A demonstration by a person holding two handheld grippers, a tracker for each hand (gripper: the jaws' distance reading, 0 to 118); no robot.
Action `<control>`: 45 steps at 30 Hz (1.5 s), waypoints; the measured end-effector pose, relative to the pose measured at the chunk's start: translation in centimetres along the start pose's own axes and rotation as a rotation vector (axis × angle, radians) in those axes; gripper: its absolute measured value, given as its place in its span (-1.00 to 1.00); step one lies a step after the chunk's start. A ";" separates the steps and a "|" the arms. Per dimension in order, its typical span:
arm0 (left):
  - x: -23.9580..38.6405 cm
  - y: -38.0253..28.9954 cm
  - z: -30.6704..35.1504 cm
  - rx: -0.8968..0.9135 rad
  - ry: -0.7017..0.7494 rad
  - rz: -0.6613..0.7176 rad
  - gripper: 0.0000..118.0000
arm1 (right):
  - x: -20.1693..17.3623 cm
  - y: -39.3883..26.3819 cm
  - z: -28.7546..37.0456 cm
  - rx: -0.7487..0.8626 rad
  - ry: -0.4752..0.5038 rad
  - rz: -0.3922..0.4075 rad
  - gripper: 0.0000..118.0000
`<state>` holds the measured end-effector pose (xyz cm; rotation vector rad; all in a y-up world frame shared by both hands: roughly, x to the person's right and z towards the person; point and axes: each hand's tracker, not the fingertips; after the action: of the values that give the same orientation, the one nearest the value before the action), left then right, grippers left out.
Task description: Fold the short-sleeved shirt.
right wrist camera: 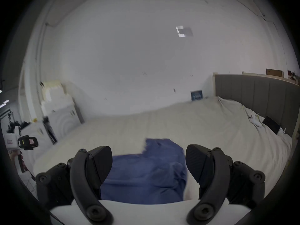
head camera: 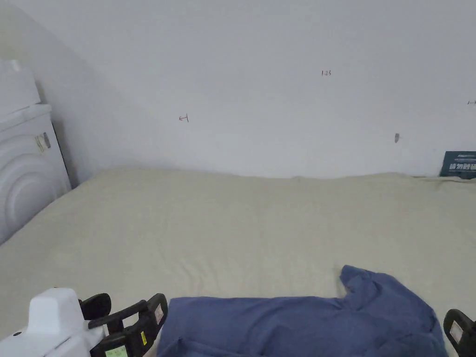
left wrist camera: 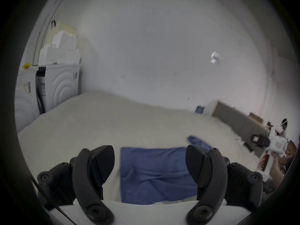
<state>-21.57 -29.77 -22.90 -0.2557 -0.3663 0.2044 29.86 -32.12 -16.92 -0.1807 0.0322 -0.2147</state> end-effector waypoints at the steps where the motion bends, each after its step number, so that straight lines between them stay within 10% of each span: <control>1: 1.1 0.2 1.2 0.028 -0.008 -0.018 0.62 | -0.9 0.2 1.1 0.003 0.012 0.006 0.62; 9: 6.4 -1.9 5.2 0.067 0.063 -0.154 0.50 | -5.6 -0.8 5.0 0.018 0.029 0.088 0.57; 14: 6.6 -4.1 6.1 0.026 0.017 -0.098 -0.57 | -6.3 -3.1 6.0 -0.024 -0.009 0.125 -0.89; 16: 6.4 -4.8 6.2 0.003 -0.006 -0.070 -1.00 | -6.4 -3.7 6.4 -0.051 -0.012 0.136 -0.96; 28: 1.6 -10.5 0.9 -0.275 0.150 -0.002 -1.00 | -6.1 -6.0 6.2 -0.152 0.039 0.077 -1.00; 30: 0.2 -12.1 -1.5 -0.302 0.193 0.039 -0.90 | -6.1 -6.5 5.8 -0.166 0.041 0.082 -1.00; 34: -1.8 -15.6 -7.4 -0.404 0.242 -0.092 -0.10 | -5.7 -7.4 4.6 -0.231 0.022 0.090 -1.00; 45: -4.4 -20.9 -15.2 -0.529 0.252 -0.165 0.67 | -3.7 -8.9 2.7 -0.324 -0.043 0.027 -0.99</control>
<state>-16.71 -53.77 -32.11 -0.7621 -0.1829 -0.0931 24.50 -39.39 -12.62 -0.5077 0.0264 -0.1777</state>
